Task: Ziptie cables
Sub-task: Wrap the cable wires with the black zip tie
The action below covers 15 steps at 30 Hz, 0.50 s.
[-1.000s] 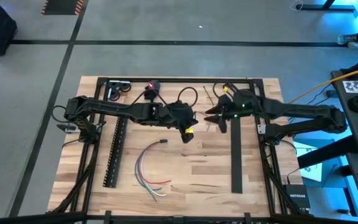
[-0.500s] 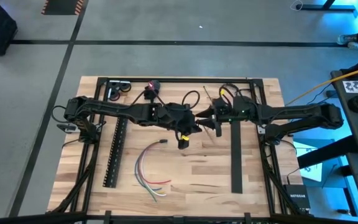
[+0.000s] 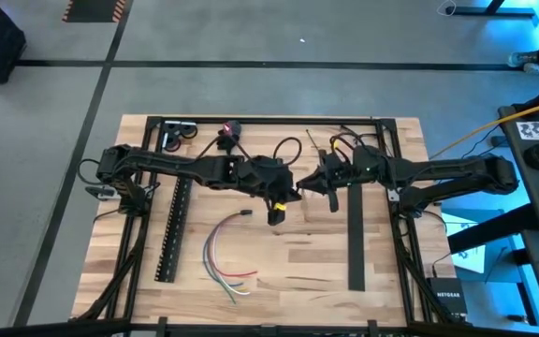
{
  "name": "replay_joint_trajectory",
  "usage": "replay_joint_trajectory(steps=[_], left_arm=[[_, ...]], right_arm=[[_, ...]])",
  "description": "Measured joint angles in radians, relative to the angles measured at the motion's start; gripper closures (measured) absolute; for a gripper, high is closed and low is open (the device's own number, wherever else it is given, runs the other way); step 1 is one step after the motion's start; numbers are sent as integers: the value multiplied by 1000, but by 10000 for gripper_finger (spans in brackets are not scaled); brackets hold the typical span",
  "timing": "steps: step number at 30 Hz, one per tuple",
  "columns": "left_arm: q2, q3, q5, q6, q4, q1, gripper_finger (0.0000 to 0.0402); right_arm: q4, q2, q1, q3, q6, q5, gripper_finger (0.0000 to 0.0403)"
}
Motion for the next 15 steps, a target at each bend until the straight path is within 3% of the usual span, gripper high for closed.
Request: replay_joint_trajectory(steps=[4, 10, 13, 15], left_arm=[[-27, 52, 1, -34, -152, 13, 331], [-65, 86, 1, -48, -541, -3, 277], [-67, 38, -24, -61, -686, -16, 268], [-66, -31, -45, -67, -690, -24, 267]], right_arm=[[-141, -13, 0, 60, -70, 7, 401], [-355, -15, -1, 143, -133, 77, 402], [-377, -14, -1, 143, -126, 121, 402], [-388, -12, 0, 143, -122, 145, 402]])
